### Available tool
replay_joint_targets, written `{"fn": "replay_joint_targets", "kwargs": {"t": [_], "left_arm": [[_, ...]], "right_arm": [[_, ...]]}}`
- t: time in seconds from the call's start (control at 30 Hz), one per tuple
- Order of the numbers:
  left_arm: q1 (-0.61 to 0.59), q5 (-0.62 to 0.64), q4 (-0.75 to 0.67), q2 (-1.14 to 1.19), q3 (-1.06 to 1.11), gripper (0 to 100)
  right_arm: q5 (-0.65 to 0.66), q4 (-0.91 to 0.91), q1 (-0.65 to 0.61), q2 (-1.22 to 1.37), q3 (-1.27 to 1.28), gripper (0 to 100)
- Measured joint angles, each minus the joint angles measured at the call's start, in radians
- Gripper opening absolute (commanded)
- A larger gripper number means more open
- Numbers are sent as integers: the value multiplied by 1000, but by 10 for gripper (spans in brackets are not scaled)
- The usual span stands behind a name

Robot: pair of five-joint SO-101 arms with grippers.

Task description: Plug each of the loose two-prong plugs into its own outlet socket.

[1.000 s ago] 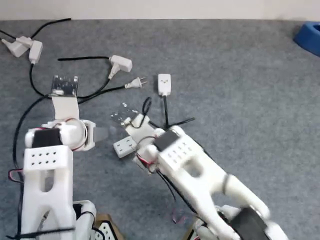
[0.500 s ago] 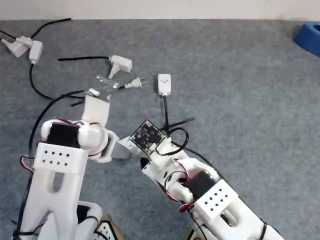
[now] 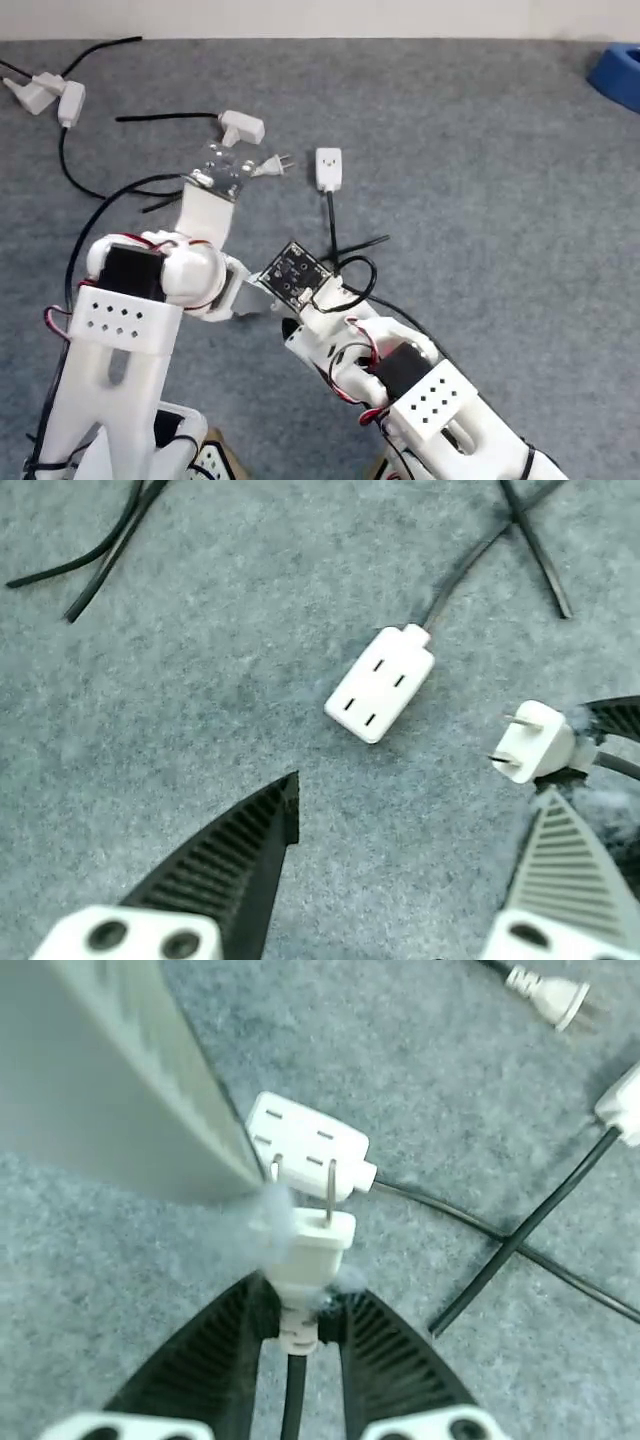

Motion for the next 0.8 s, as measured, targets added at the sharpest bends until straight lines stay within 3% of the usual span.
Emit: {"fn": "replay_joint_targets", "kwargs": {"t": [0.4,0.8], "left_arm": [[46,6,-115,-2,114,348],[-52,-29,-219,0,227,348]], "right_arm": [[-9,63,-72,-23,-54,6],[6,232,-74,-213,-141,6]]}}
